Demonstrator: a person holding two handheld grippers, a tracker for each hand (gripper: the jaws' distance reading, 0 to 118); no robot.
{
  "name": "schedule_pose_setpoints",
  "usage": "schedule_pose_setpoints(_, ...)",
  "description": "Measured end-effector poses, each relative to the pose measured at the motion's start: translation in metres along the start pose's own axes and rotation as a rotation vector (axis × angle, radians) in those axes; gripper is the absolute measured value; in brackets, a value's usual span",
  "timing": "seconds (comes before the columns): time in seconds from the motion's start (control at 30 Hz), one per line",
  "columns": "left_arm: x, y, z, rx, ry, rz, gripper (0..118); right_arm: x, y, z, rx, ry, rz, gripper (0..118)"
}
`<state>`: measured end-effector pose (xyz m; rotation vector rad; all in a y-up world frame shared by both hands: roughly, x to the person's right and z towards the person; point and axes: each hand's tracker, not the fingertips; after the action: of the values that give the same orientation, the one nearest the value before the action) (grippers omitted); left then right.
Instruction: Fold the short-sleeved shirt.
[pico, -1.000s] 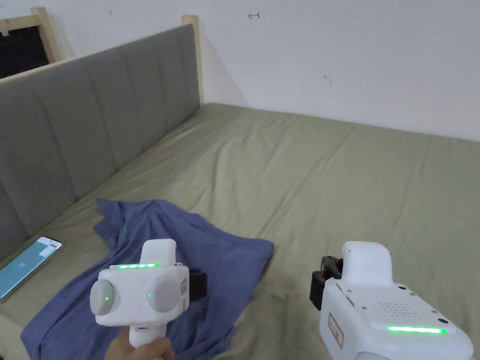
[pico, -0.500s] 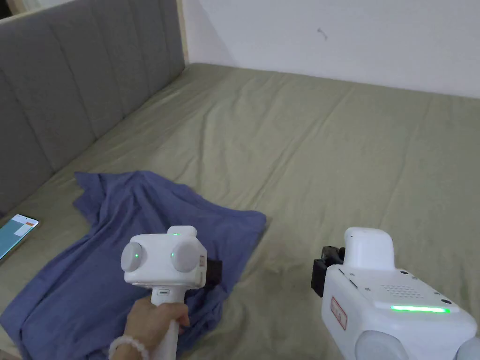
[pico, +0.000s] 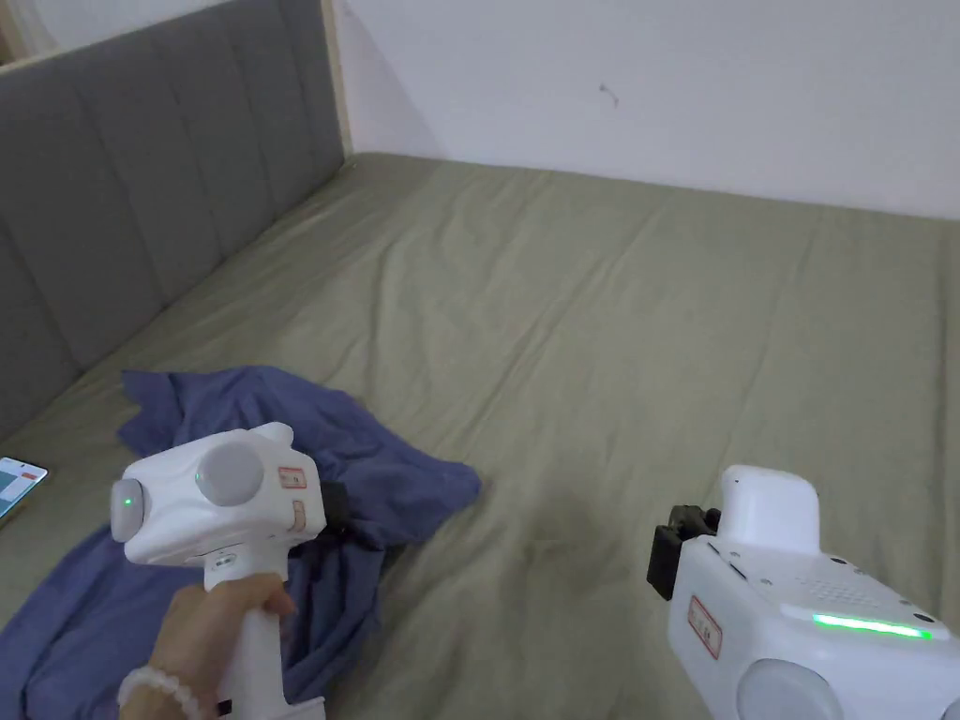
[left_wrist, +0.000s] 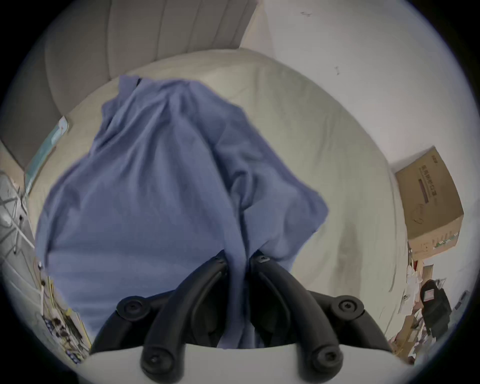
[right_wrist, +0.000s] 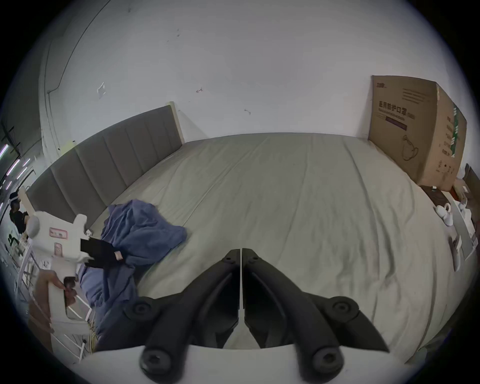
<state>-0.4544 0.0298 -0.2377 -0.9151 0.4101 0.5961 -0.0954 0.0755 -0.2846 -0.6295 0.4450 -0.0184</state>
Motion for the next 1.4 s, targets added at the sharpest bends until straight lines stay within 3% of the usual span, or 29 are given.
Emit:
schedule_pose_setpoints(0.1,0.035,0.021,0.024,0.042,-0.046,-0.041,12,0.016,0.004,0.011,0.018,-0.019,-0.029,2)
schedule_pose_setpoints(0.2,0.085,0.034,0.05,0.085,-0.181,-0.062,12,0.037,0.01,0.027,0.052,-0.057,-0.057,2)
schedule_pose_setpoints(0.33,0.181,0.039,0.068,0.108,-0.302,-0.199,12,0.074,0.019,0.052,0.106,-0.135,-0.096,2)
schedule_pose_setpoints(0.4,0.235,0.029,0.075,0.099,-0.405,-0.279,12,0.096,0.023,0.067,0.13,-0.176,-0.121,2)
schedule_pose_setpoints(0.5,0.318,0.001,0.088,0.018,-0.67,-0.343,12,0.133,0.026,0.095,0.172,-0.269,-0.16,2)
schedule_pose_setpoints(0.67,0.422,-0.069,0.096,-0.048,-0.817,-0.581,12,0.198,0.026,0.146,0.236,-0.432,-0.26,2)
schedule_pose_setpoints(0.77,0.435,-0.121,0.07,-0.148,-0.822,-0.567,12,0.23,0.019,0.172,0.255,-0.499,-0.317,2)
schedule_pose_setpoints(0.9,0.43,-0.198,0.001,-0.292,-0.577,-0.697,12,0.254,0.006,0.183,0.246,-0.561,-0.362,2)
schedule_pose_setpoints(1.0,0.411,-0.249,-0.052,-0.448,-0.447,-0.728,12,0.258,0.0,0.178,0.221,-0.562,-0.369,2)
schedule_pose_setpoints(1.1,0.388,-0.269,-0.072,-0.463,-0.395,-0.68,12,0.252,-0.002,0.167,0.194,-0.555,-0.341,2)
schedule_pose_setpoints(1.17,0.384,-0.255,-0.068,-0.438,-0.472,-0.575,21,0.247,0.0,0.158,0.181,-0.527,-0.335,2)
schedule_pose_setpoints(1.2,0.384,-0.25,-0.067,-0.463,-0.474,-0.56,31,0.245,0.0,0.155,0.176,-0.512,-0.335,2)
schedule_pose_setpoints(1.27,0.385,-0.235,-0.055,-0.475,-0.524,-0.573,92,0.239,0.002,0.149,0.168,-0.492,-0.325,2)
schedule_pose_setpoints(1.3,0.383,-0.229,-0.049,-0.456,-0.563,-0.574,108,0.235,0.004,0.145,0.163,-0.488,-0.315,2)
schedule_pose_setpoints(1.4,0.373,-0.199,-0.017,-0.3,-0.566,-0.584,111,0.226,0.007,0.138,0.15,-0.467,-0.285,2)
